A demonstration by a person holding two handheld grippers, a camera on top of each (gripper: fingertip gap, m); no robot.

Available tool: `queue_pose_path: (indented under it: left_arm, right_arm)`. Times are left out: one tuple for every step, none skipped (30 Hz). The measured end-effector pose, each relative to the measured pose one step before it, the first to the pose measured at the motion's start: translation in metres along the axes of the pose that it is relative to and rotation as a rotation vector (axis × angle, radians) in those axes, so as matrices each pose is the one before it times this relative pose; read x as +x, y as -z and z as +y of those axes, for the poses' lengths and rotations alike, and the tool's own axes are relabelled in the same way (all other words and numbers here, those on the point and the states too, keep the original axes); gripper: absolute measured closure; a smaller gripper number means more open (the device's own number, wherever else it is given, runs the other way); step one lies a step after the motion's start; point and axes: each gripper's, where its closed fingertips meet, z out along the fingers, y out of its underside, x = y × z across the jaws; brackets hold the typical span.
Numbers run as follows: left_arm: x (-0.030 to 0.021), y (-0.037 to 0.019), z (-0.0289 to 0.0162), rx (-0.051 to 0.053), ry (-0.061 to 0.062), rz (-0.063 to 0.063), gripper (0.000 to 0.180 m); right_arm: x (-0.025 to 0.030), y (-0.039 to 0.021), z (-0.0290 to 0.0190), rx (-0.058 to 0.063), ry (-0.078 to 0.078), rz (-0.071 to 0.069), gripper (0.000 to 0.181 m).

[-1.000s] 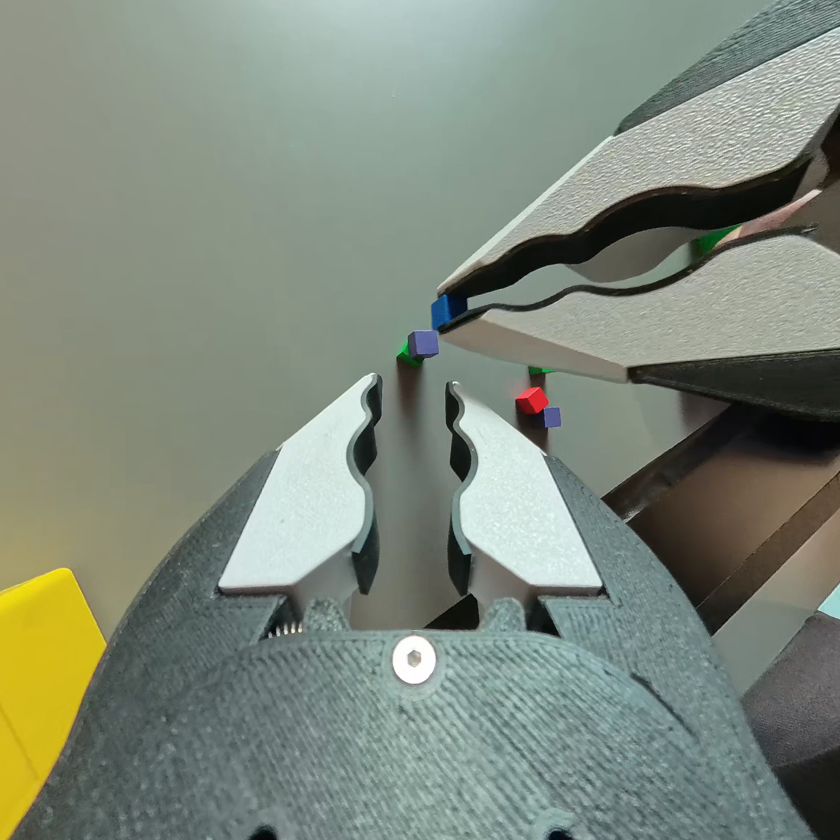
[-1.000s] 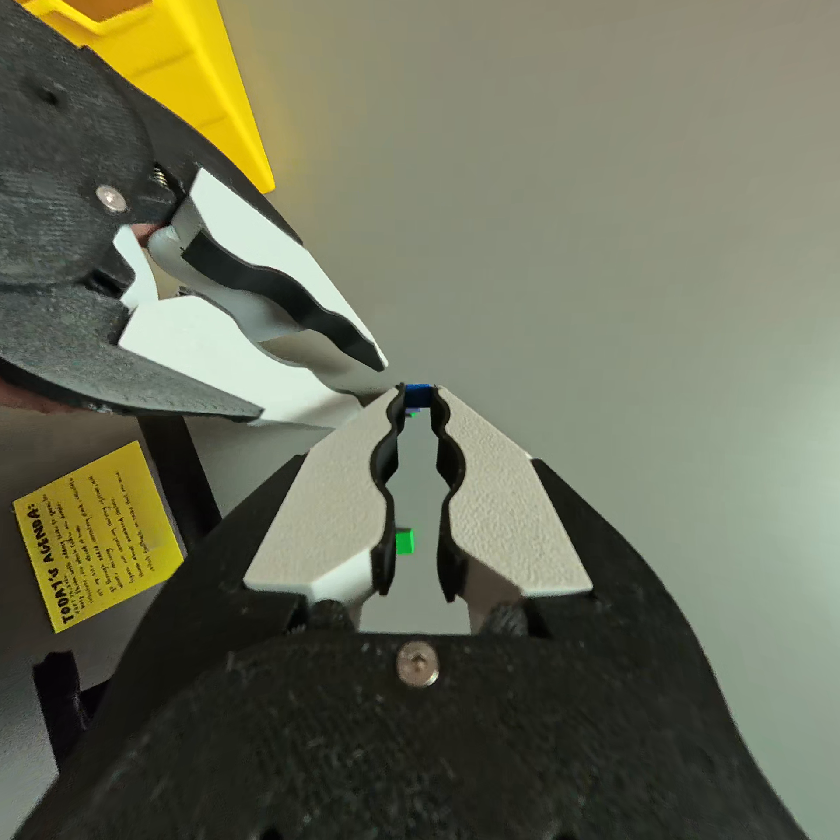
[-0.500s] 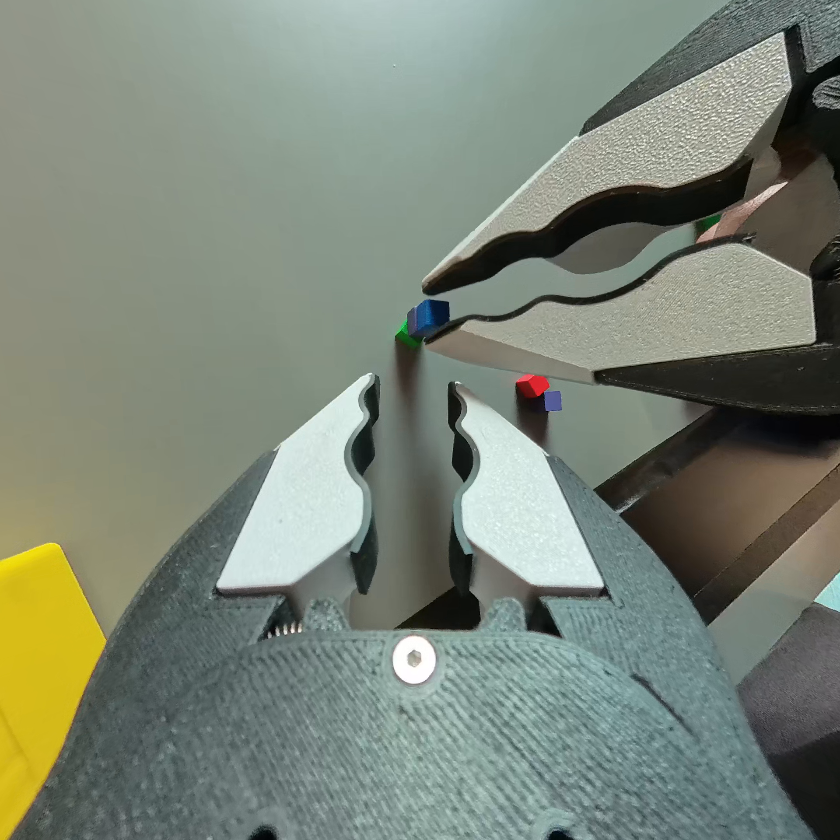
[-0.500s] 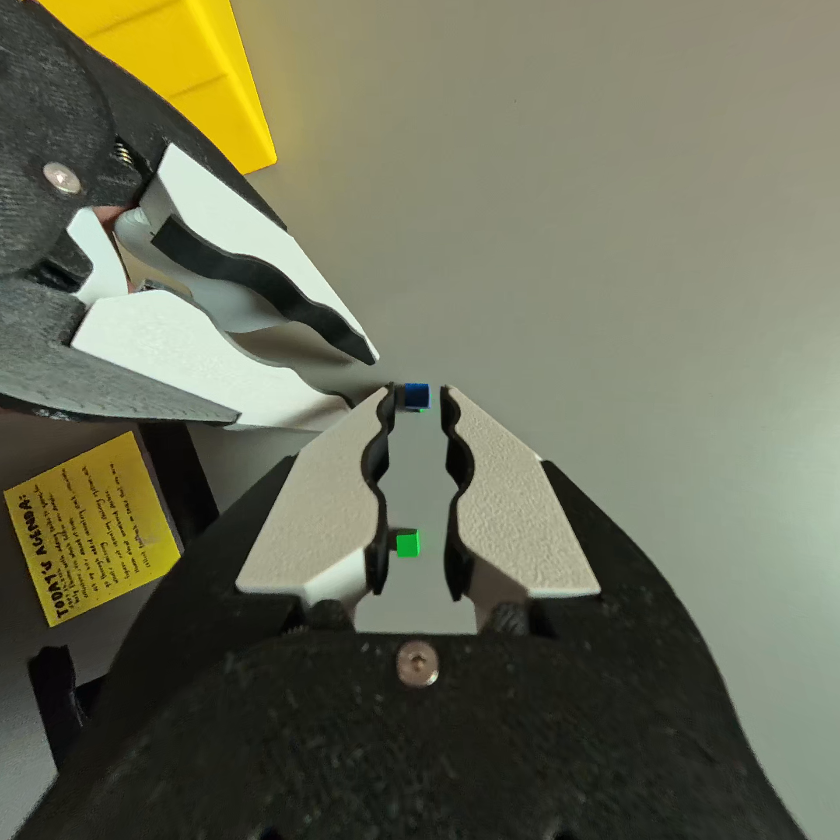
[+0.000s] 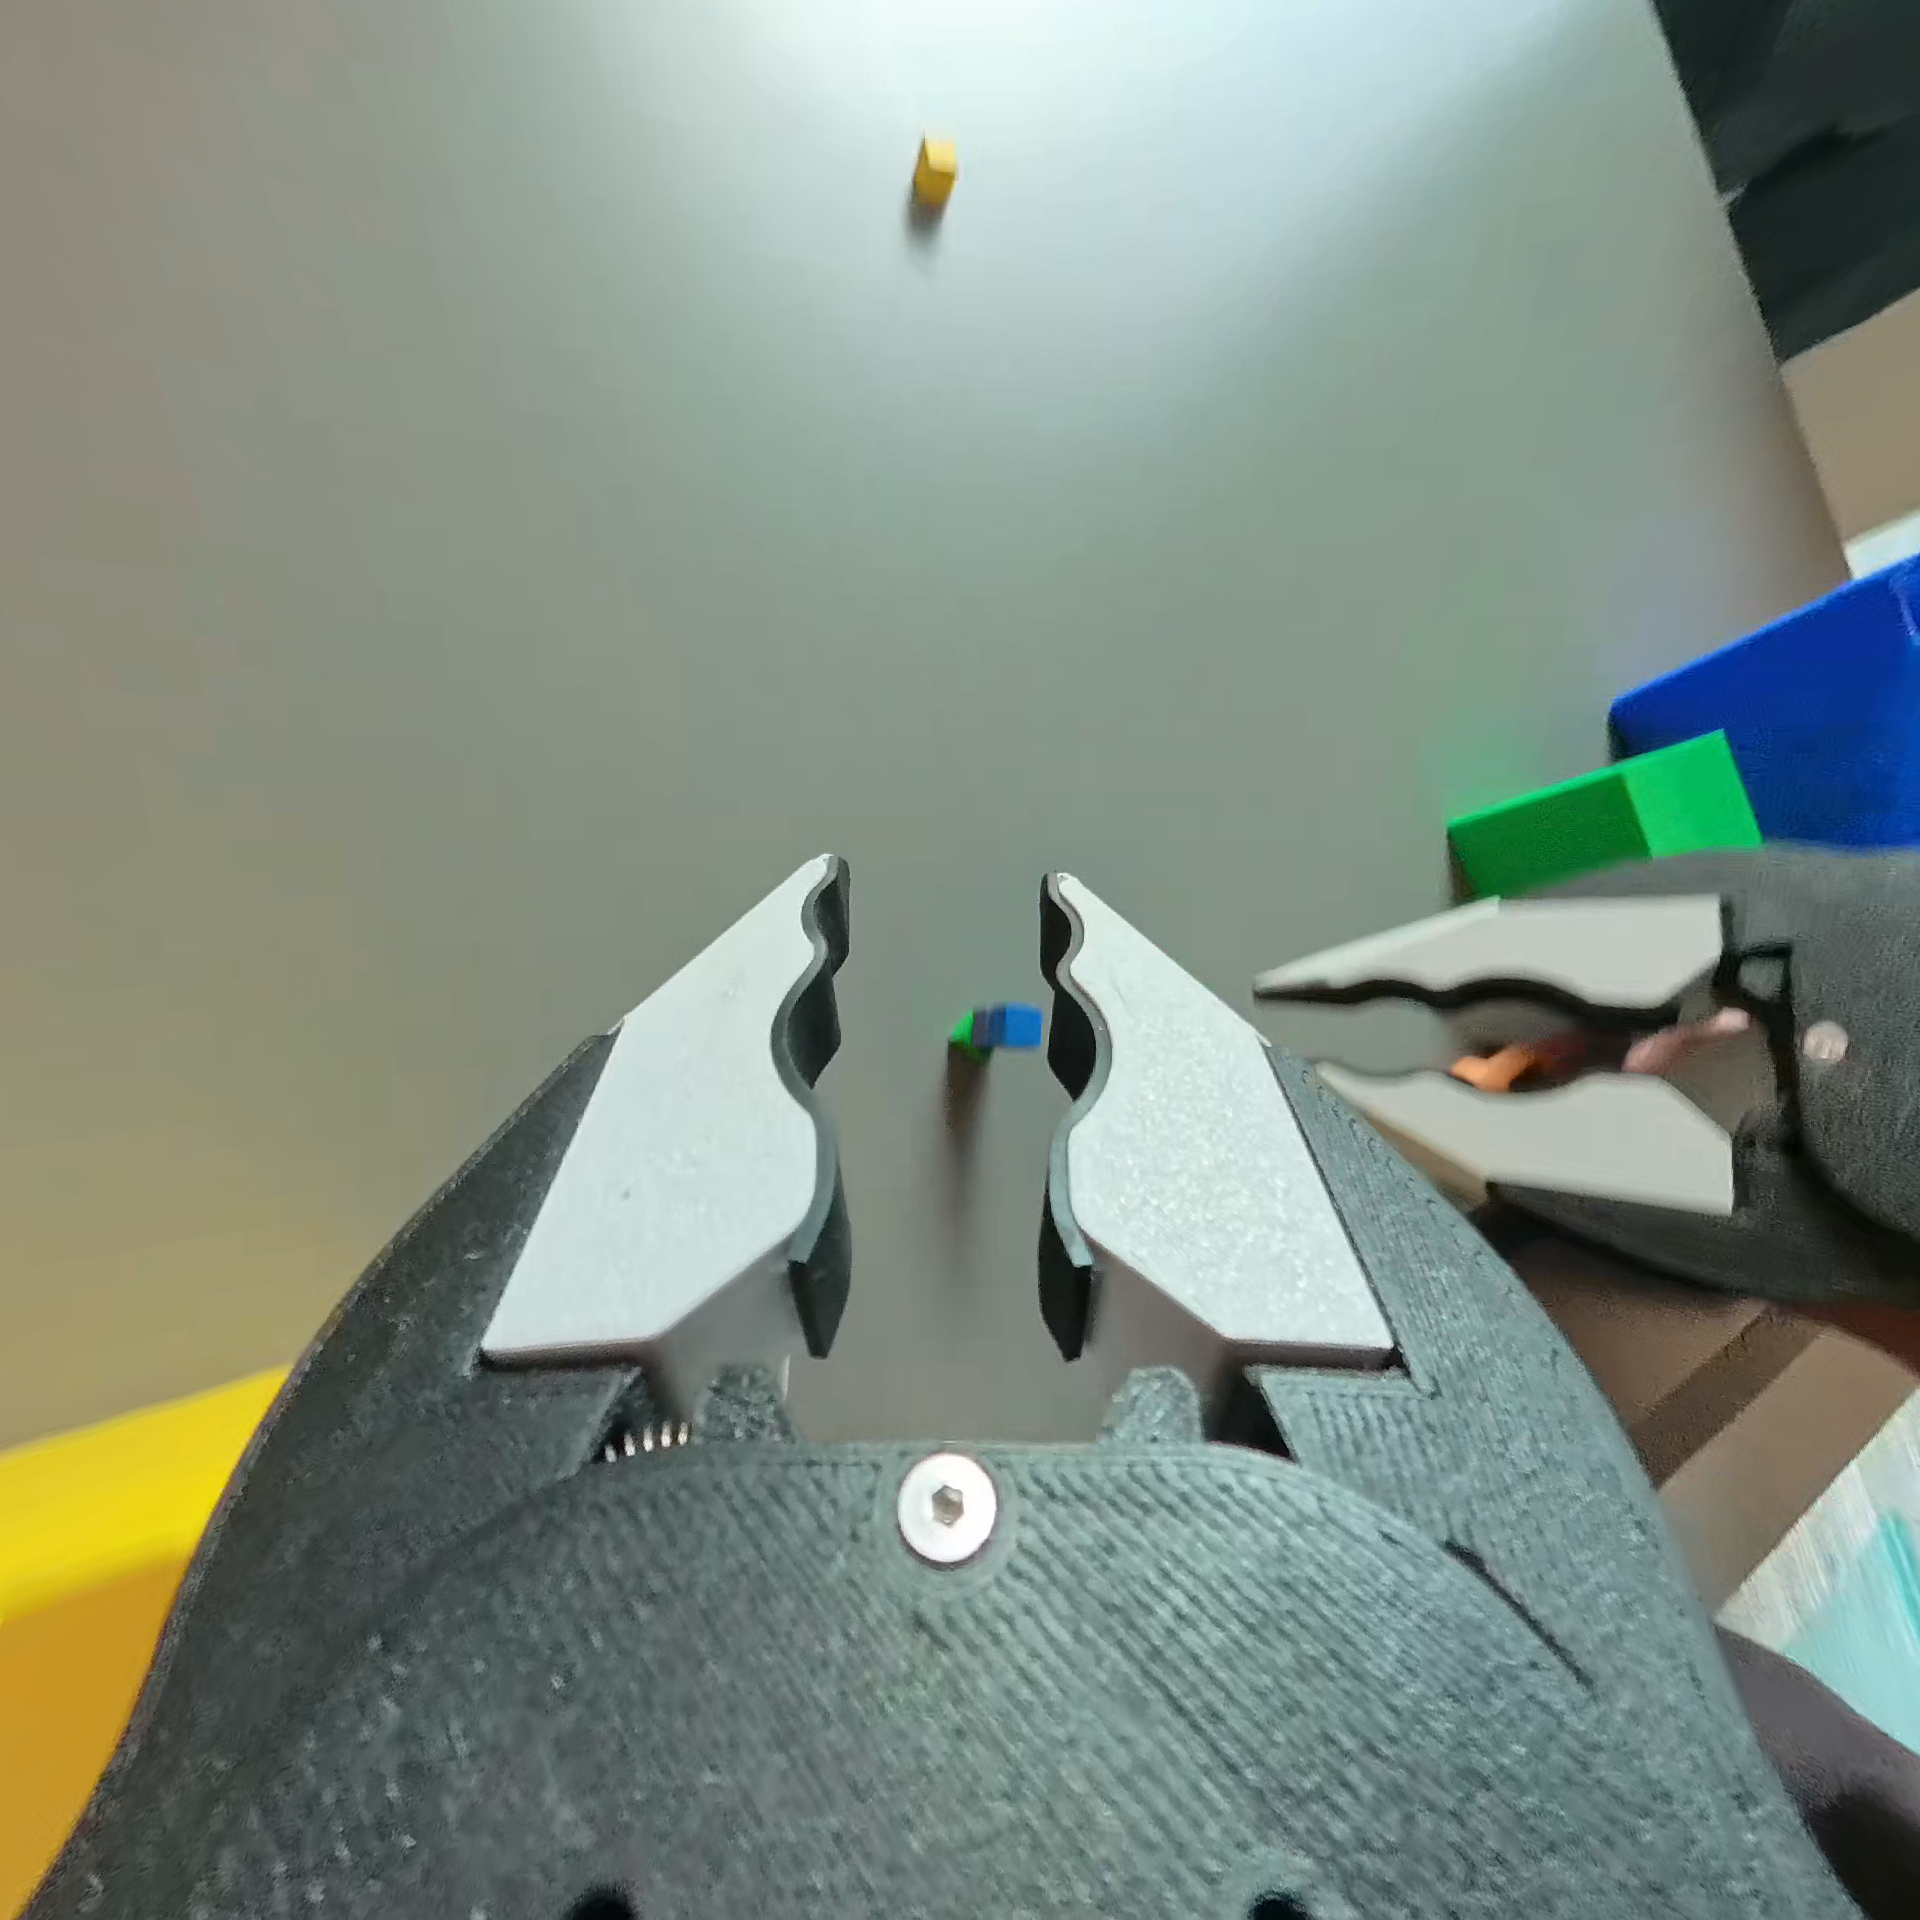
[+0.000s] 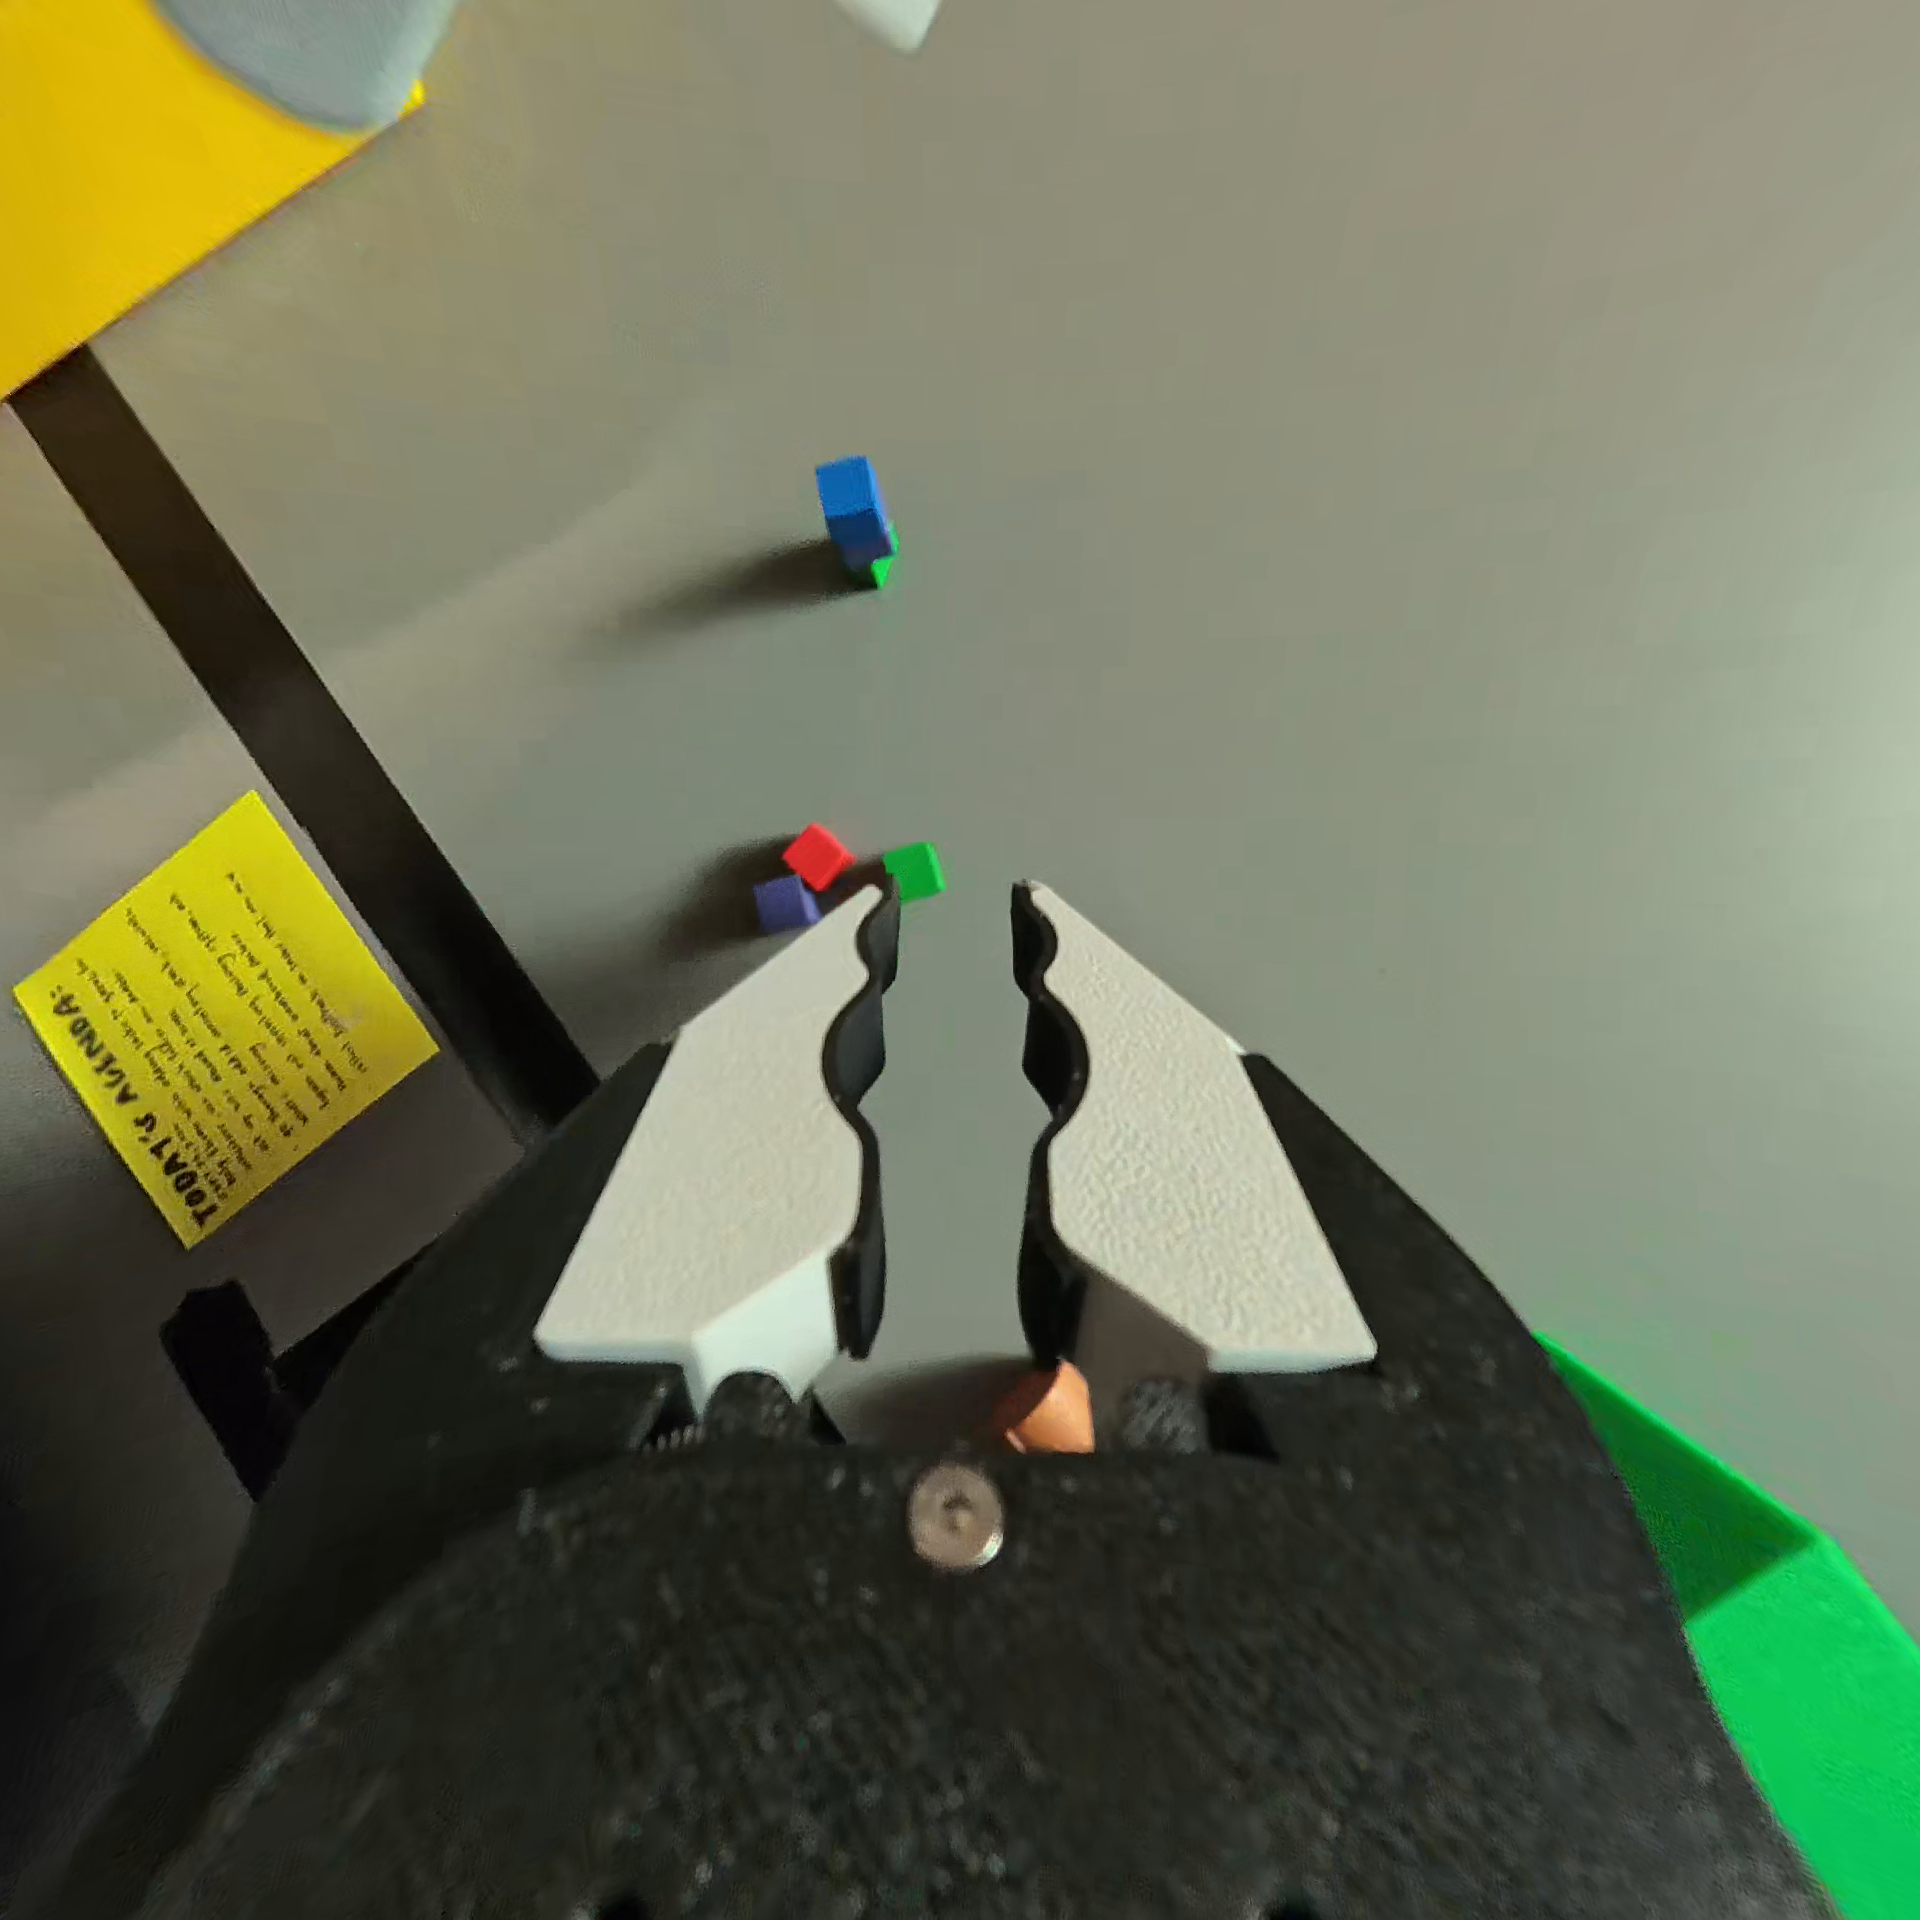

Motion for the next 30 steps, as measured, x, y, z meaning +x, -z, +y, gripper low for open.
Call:
queue_pose_path:
  left_arm:
    - [-0.00154,-0.00365,-0.00986,0.0098,-0.0122,0.0017,0.145]
    - [-0.00227,-0.00536,-0.00871,0.0037,-0.0179,0.0008,0.145]
    - [-0.00284,-0.00648,-0.0078,-0.0007,-0.0235,-0.0002,0.146]
    - [-0.00273,-0.00715,-0.00691,-0.0039,-0.0269,0.0019,0.147]
    - [-0.00203,-0.00746,-0.00675,-0.0041,-0.0302,0.0073,0.147]
    - [-0.00175,-0.00767,-0.00623,-0.0045,-0.0327,0.0077,0.148]
    - [-0.00237,-0.00799,-0.00529,-0.0062,-0.0328,0.0022,0.148]
    - [-0.0028,-0.00831,-0.00431,-0.0089,-0.0299,-0.0013,0.148]
    - [-0.00202,-0.0088,-0.00348,-0.0122,-0.0255,0.0027,0.148]
    - [-0.00141,-0.00901,-0.00302,-0.0152,-0.0221,0.0054,0.149]
    - [-0.00191,-0.00877,-0.00347,-0.0136,-0.0205,0.0005,0.149]
    - [-0.00179,-0.00865,-0.0049,-0.0071,-0.021,0.0,0.148]
    - [-0.00142,-0.00902,-0.00582,-0.0051,-0.0194,0.0025,0.148]
    - [-0.00134,-0.00959,-0.0064,-0.0044,-0.0177,0.0026,0.148]
    - [-0.0015,-0.01034,-0.00719,-0.0029,-0.0173,0.001,0.148]
    - [-0.00085,-0.01081,-0.00799,0.0001,-0.0175,0.0034,0.148]
    - [-0.00025,-0.01169,-0.00782,-0.0006,-0.0163,0.0072,0.149]
    - [-0.00005,-0.01211,-0.00713,-0.0047,-0.0134,0.0084,0.149]
    - [-0.00073,-0.01195,-0.00667,-0.0085,-0.0096,0.0032,0.148]
    - [-0.00049,-0.01082,-0.00716,-0.005,-0.0106,0.0014,0.148]
    - [-0.0007,-0.00993,-0.00682,-0.0039,-0.0136,-0.0028,0.149]
    - [-0.00272,-0.00928,-0.00448,-0.0124,-0.0129,-0.0169,0.149]
    - [-0.00333,-0.00879,-0.00194,-0.0196,-0.0118,-0.0214,0.152]
    - [-0.00327,-0.00783,0.00016,-0.023,-0.0128,-0.0213,0.157]
    - [-0.004,-0.00599,0.00099,-0.0193,-0.0089,-0.0255,0.157]
    - [-0.00064,-0.00195,-0.0041,0.0171,-0.0016,-0.0025,0.162]
    - [0.00028,-0.00036,-0.00125,-0.0008,0.0007,0.0046,0.168]
    - [0.00207,0.00171,-0.00139,0.0029,-0.0038,0.018,0.169]
    - [0.0012,0.00401,-0.0017,0.0121,-0.0004,0.0116,0.169]
    - [-0.00004,0.00621,-0.00117,0.013,0.0045,0.0029,0.169]
  right_arm:
    - [-0.00375,-0.00112,0.00365,-0.0049,-0.0013,-0.0105,0.16]
    - [-0.00358,-0.00119,0.00153,0.0016,-0.001,-0.011,0.16]
    - [-0.00275,-0.00104,-0.00045,0.0068,0.0013,-0.0092,0.159]
    - [-0.00175,-0.0013,-0.0012,0.0055,0.0033,-0.0059,0.159]
    - [-0.00051,-0.00187,-0.00076,-0.001,0.0058,-0.0012,0.159]
    - [0.00067,-0.00245,0.00011,-0.0071,0.0088,0.0023,0.16]
    - [0.00131,-0.00289,0.00106,-0.0102,0.0093,0.0031,0.163]
    - [0.00116,-0.00273,0.00151,-0.0101,0.0058,-0.0015,0.167]
    - [0.00029,-0.00194,0.001,-0.0057,0.0,-0.0085,0.172]
    - [-0.00023,-0.00039,-0.00025,0.0025,-0.0059,-0.0105,0.172]
    - [0.00028,0.00126,-0.00168,0.01,-0.0115,-0.0045,0.172]
    - [0.00032,0.00272,-0.00247,0.0166,-0.0149,-0.0013,0.172]
    - [-0.00033,0.00346,-0.00284,0.0211,-0.0168,-0.0028,0.172]
    - [-0.00061,0.00377,-0.0021,0.0198,-0.0173,-0.0032,0.172]
    - [-0.0008,0.00361,-0.00107,0.0153,-0.0154,-0.0017,0.172]
    - [-0.0009,0.00332,-0.00007,0.0118,-0.013,0.0,0.172]
    - [-0.00121,0.00314,0.0005,0.0098,-0.0126,-0.0002,0.172]
    - [-0.00144,0.0029,0.00101,0.0086,-0.0133,-0.0015,0.172]
    - [-0.00156,0.00263,0.00142,0.0062,-0.0132,-0.0025,0.172]
    - [-0.00145,0.00231,0.00181,0.0035,-0.0114,-0.0021,0.172]
    - [-0.00133,0.0021,0.00199,0.0026,-0.0086,-0.001,0.172]
    - [-0.00091,0.00192,0.00188,0.0027,-0.0066,-0.0001,0.172]
    - [-0.00058,0.00153,0.00181,0.0027,-0.0058,0.0005,0.172]
    - [-0.00008,0.00132,0.0019,0.002,-0.006,0.0007,0.172]
    - [0.00018,0.00091,0.00186,0.0007,-0.0059,0.0005,0.172]
    - [0.00058,0.00073,0.00174,-0.0005,-0.0054,0.0006,0.172]
    - [0.00096,0.00083,0.00113,0.0002,-0.0041,0.0018,0.172]
    - [0.0015,0.00091,0.0002,0.0027,-0.0025,0.0035,0.172]
    - [0.00172,0.00102,-0.00065,0.0046,-0.0028,0.0038,0.172]
    - [0.00178,0.00097,-0.00122,0.0057,-0.0048,0.0027,0.172]
